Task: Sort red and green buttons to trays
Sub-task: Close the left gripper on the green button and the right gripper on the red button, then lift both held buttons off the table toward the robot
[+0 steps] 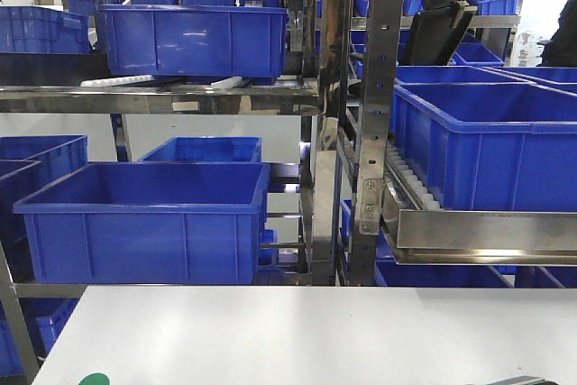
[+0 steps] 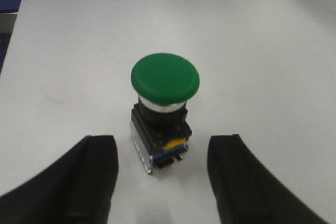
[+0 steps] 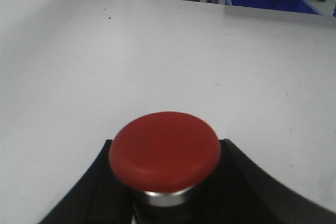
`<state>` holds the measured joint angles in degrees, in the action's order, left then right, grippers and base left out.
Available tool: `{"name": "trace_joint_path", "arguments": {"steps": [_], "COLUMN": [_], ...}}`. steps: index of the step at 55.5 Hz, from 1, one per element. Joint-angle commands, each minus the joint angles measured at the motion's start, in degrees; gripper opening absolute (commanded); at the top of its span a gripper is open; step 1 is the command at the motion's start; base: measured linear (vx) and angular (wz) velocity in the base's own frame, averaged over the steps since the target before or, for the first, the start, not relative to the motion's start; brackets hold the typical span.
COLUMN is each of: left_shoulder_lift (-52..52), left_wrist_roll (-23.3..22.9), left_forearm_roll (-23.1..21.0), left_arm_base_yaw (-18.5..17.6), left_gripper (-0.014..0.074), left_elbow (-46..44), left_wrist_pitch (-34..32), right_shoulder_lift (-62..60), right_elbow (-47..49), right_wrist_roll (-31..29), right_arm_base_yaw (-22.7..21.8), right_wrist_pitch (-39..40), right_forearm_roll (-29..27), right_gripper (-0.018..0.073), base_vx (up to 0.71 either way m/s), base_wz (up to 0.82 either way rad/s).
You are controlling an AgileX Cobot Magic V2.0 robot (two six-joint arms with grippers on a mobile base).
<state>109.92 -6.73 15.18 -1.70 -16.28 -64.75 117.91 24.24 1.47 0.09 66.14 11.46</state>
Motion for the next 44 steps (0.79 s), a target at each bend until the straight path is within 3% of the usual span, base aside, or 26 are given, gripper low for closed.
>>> {"name": "trace_joint_path", "arguments": {"steps": [1,35,39,44], "left_shoulder_lift": [-0.7,6.4,7.2,7.4], "left_wrist_roll": [0.0,-2.0,-2.0,-2.0], "left_forearm_roll": [0.0,2.9,1.9,1.2], "left_arm_base_yaw": [-0.5,-0.5,-0.5,-0.5], "left_gripper": [0.0514,0.0505,0.0472,0.0353], "left_elbow": [-2.5,-11.1,-11.1,-11.0], "left_wrist_pitch": [-13.6,-10.7,-10.8,-10.9], "right_shoulder_lift": [-2.1,-2.1,-2.1,-2.1], "right_elbow": [0.5,0.5,0.5,0.5], "right_wrist_roll": [-0.3,-0.4,-0.4,-0.4], "right_arm_base_yaw": [-0.1,-0.2,-0.2,-0.2], "right_wrist_pitch": [10.6,10.6,10.6,10.6], "right_forearm_roll": [-0.3,-0.3,-0.3,-0.3], "right_gripper": [-0.0002,0.0,0.0,0.0], "base_vx": [0.0,0.0,0.0,0.0], "base_wz": [0.0,0.0,0.0,0.0]}}
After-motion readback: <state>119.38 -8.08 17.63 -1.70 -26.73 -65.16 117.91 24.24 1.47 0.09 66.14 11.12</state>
